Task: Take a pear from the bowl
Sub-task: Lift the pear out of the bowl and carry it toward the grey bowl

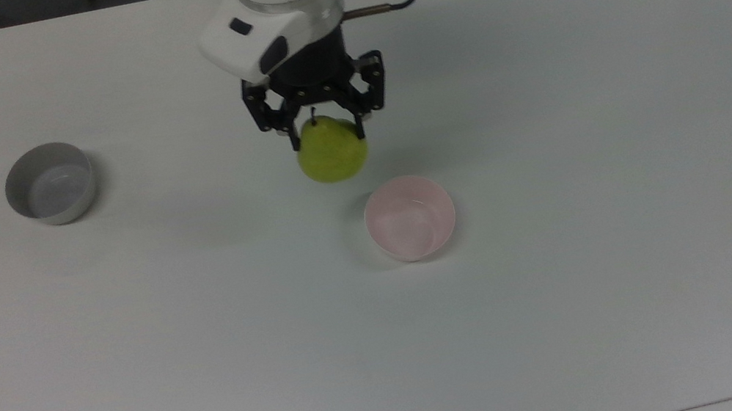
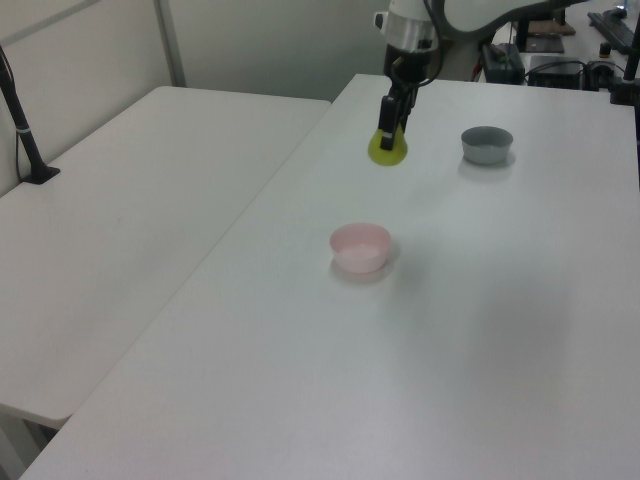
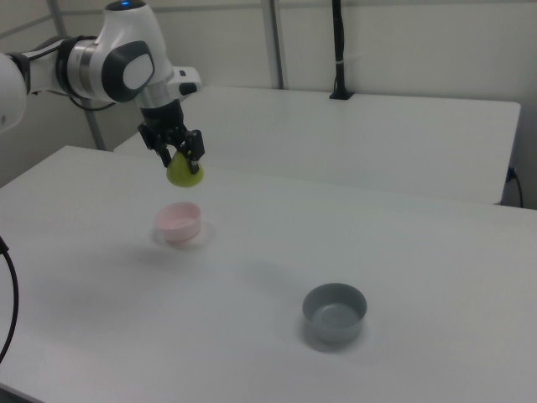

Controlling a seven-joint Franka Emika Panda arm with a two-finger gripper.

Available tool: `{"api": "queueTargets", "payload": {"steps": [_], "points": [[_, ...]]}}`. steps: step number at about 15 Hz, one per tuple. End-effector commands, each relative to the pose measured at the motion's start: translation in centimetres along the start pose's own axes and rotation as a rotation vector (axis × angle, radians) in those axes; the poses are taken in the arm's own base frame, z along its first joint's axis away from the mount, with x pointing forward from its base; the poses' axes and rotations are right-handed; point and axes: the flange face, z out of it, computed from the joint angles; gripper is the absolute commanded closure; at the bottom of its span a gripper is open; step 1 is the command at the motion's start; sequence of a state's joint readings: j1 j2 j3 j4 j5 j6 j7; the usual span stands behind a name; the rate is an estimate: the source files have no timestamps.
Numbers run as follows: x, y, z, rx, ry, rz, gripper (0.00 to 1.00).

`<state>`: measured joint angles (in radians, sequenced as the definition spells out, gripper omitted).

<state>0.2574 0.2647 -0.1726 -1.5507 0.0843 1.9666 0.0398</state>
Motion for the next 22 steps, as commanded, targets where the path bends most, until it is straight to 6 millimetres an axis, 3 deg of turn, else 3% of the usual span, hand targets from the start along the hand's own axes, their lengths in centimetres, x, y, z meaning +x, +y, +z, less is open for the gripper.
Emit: {"api": "queueTargets", "payload": {"steps": [1,3,5,7,9,13,16,20,22], "points": [[-3.4,5.4,-0.8,-0.006,-0.069,-0.076,0.76],[-5.1,9.3,-0.9,-0.017,-0.09,-0.1,0.76],[-5.3,11.4,-1.0,-0.022,-0.09,-0.099,0.76],[-5.4,11.8,0.3,-0.046,-0.115,-0.105,0.76],[-5.7,11.7,3.5,-0.069,-0.169,-0.117,0.76],[-6.2,11.2,8.1,-0.093,-0.224,-0.132,0.76],[-6.7,11.9,12.3,-0.137,-0.302,-0.158,0.76],[-7.0,12.7,14.3,-0.154,-0.335,-0.164,0.75],[-7.1,13.1,14.8,-0.163,-0.337,-0.172,0.68]]}}
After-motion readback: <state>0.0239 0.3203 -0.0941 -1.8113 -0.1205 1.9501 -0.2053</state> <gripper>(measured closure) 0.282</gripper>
